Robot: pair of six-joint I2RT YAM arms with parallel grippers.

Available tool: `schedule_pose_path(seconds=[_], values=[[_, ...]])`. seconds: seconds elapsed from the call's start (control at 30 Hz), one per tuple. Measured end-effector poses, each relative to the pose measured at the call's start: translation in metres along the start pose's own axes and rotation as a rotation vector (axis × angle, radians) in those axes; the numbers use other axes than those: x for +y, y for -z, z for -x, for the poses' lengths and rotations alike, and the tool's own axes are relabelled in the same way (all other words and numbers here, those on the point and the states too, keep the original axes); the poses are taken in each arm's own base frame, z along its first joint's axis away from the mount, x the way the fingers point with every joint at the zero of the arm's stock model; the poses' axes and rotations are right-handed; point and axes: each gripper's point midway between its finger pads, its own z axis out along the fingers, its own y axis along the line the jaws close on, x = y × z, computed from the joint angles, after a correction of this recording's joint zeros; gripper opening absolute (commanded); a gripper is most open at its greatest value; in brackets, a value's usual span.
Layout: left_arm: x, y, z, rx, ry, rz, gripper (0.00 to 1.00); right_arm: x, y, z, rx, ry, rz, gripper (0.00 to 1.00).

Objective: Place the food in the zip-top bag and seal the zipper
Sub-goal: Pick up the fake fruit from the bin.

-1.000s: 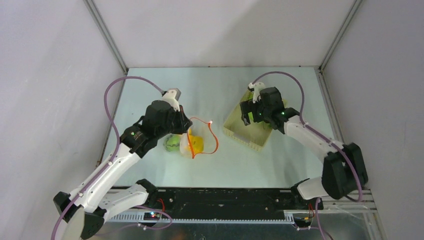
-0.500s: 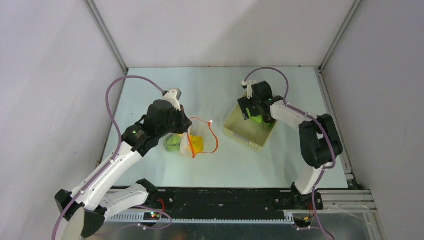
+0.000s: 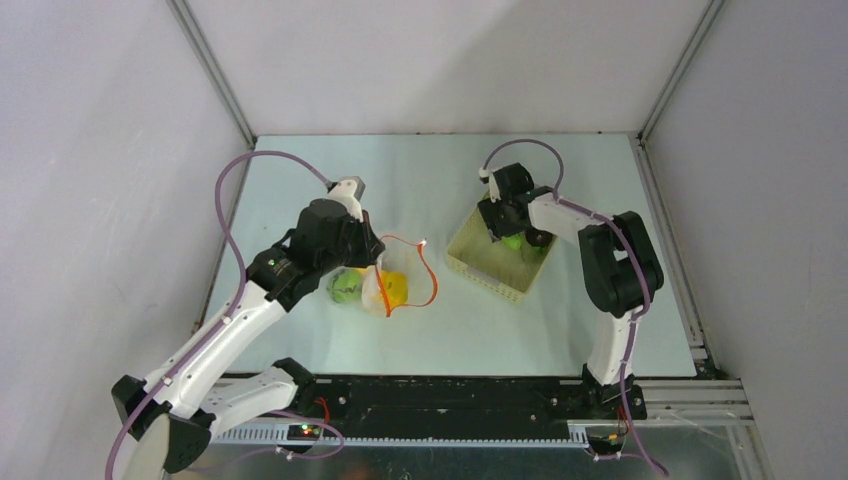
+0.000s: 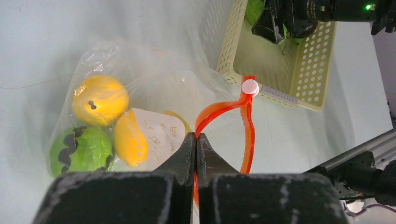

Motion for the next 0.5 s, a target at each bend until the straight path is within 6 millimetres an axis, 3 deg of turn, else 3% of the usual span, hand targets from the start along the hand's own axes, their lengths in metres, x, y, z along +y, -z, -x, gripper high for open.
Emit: schedule_pose_path(seconds=[0.13, 0.37, 0.5], values=[[0.0, 0.001, 0.0, -0.001, 0.0, -0.002, 0.0, -0.002, -0.002, -0.002, 0.027, -0.008, -0.011, 0.3], [-0.001, 0.002, 0.001, -0.005, 0.0, -0.005, 0.0, -0.002, 0.003, -0.005, 0.046, -0.028, -0.017, 0.22], [-0.001, 0.003, 0.002, -0.01, 0.001, -0.008, 0.0, 0.001, 0.022, 0.0, 0.034, -0.048, -0.014, 0.21]])
